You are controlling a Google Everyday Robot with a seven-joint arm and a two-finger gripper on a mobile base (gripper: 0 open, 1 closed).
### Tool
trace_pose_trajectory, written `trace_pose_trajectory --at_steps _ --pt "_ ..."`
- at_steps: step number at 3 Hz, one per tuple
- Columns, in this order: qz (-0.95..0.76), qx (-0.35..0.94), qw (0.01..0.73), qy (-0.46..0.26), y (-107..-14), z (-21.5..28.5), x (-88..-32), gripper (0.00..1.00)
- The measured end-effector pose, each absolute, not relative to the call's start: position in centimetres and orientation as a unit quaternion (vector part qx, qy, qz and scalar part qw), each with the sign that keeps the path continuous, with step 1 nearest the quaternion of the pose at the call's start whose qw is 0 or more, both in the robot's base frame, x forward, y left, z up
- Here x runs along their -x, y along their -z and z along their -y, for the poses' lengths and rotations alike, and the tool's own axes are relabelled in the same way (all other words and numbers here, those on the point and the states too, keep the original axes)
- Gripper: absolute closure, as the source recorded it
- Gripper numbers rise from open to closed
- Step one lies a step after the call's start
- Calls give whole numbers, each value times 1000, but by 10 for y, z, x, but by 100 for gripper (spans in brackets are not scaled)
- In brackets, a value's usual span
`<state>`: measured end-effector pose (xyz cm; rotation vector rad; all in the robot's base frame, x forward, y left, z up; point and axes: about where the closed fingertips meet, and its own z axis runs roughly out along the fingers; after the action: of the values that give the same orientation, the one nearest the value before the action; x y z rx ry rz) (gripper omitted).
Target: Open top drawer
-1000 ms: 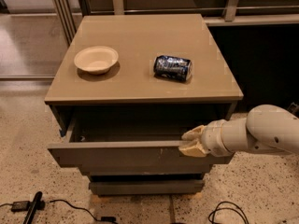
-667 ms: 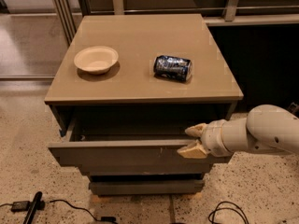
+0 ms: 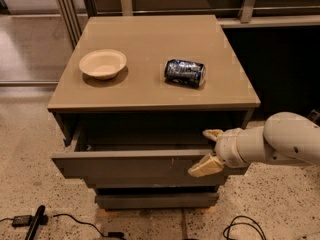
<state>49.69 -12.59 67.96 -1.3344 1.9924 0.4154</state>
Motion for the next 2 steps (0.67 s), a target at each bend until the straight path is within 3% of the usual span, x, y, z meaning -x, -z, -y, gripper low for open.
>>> trace_pose_trajectory --at_steps 2 --pt "-768 514 347 -160 -680 126 -497 71"
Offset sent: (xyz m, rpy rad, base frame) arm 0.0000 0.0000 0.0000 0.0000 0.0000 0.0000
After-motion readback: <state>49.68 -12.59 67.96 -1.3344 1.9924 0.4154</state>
